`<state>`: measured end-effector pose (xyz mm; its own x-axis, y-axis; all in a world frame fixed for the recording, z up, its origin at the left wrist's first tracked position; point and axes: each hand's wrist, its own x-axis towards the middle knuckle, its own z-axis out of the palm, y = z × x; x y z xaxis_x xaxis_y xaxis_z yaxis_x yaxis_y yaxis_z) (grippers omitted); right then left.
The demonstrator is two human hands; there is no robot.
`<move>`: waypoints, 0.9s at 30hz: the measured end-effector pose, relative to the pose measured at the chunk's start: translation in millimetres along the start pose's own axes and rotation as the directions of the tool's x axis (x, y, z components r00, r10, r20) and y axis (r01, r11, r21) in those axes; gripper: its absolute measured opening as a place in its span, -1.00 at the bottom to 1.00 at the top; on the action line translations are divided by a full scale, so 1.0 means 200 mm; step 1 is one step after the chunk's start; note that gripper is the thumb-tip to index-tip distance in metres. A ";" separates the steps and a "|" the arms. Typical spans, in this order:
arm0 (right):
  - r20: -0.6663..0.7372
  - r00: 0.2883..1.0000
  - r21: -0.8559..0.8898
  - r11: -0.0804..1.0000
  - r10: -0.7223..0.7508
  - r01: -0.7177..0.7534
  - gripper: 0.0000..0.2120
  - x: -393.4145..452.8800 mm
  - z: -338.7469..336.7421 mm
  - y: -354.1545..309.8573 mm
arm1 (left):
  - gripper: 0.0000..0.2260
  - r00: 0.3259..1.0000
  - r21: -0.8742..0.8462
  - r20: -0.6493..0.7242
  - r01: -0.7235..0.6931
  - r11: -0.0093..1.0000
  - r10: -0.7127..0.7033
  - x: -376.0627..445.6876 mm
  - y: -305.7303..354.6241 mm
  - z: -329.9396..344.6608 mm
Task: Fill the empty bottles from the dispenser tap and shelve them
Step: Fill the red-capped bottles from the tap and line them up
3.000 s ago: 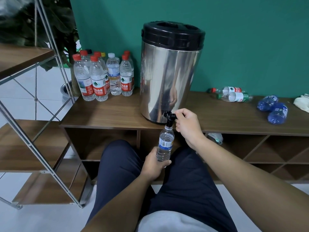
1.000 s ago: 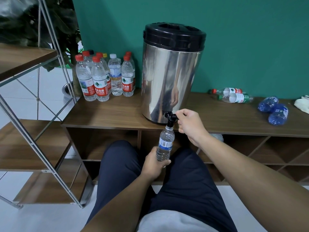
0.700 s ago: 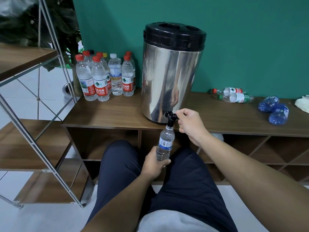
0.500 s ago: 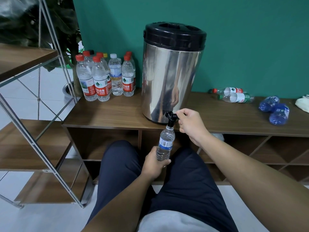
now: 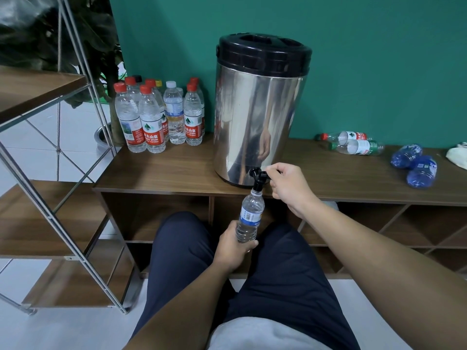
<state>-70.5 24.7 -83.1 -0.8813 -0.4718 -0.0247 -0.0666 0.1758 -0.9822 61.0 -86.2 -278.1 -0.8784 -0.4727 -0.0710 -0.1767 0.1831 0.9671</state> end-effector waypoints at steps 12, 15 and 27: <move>-0.016 0.998 -0.098 0.994 -0.059 0.057 -0.78 0.03 -0.01 0.02 | -0.60 1.000 -0.005 -0.003 -0.006 1.000 0.006 -0.02 0.02 0.00; -0.032 0.996 -0.134 0.988 -0.079 0.074 -0.77 0.03 0.00 0.02 | -0.61 1.000 -0.009 -0.004 -0.007 1.000 0.007 -0.02 0.03 -0.01; -0.029 0.998 -0.131 0.990 -0.060 0.056 -0.79 0.03 -0.01 -0.01 | -0.60 1.000 -0.038 0.006 -0.010 0.999 0.011 -0.03 0.05 -0.01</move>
<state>-75.5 23.0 -81.7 -0.8890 -0.4563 0.0396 -0.1764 0.2614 -0.9490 66.5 -83.5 -268.3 -0.8829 -0.4654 -0.0622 -0.1506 0.1551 0.9764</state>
